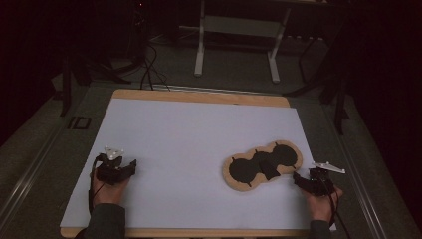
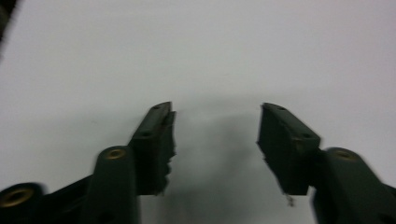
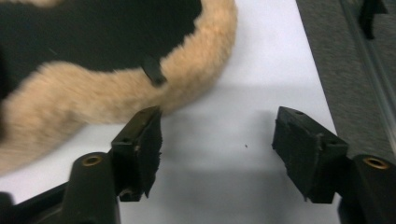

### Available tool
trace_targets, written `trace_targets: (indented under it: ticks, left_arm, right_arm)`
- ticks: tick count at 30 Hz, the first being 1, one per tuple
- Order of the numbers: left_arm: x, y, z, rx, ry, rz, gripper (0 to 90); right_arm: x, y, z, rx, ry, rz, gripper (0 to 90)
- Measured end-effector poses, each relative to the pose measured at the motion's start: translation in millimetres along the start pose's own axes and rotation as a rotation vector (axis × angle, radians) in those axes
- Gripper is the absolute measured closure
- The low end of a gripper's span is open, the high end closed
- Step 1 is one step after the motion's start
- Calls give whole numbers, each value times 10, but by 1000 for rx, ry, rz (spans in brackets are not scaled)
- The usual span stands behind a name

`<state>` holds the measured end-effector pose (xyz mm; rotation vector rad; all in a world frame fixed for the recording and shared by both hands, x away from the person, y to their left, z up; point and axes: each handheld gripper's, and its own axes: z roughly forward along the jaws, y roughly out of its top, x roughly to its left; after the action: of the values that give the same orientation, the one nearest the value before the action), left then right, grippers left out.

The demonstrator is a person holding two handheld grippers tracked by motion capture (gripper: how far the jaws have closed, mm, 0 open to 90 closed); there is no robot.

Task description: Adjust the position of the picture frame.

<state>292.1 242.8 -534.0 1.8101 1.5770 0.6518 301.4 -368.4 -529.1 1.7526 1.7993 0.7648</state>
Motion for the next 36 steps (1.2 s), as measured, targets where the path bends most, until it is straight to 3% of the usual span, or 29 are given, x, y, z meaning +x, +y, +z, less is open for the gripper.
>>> trace_targets:
  ticks: [1,8,13,19,21,24,31,36]
  left_arm:
    - [-10,-1,-16,7,-27,-1,476]
    - [-148,9,-58,7,-76,63,475]
    - [-214,11,-78,13,-65,91,472]
    - [-192,19,-110,5,-85,65,474]
    - [-177,14,-124,2,-101,65,544]
    - [-169,21,-135,2,-107,60,560]
    - [-186,29,-140,3,-109,65,555]
    - [-189,31,-136,8,-109,68,555]
  right_arm:
    - [-5,5,-29,-19,8,4,364]
    - [37,43,-108,-96,85,-26,445]
    - [104,59,-132,-115,104,-62,469]
    - [116,66,-136,-121,121,-64,491]
    - [115,70,-150,-133,156,-42,488]
    - [117,75,-165,-146,234,-9,505]
    - [175,74,-167,-144,313,-28,644]
    - [253,75,-178,-122,355,-71,850]
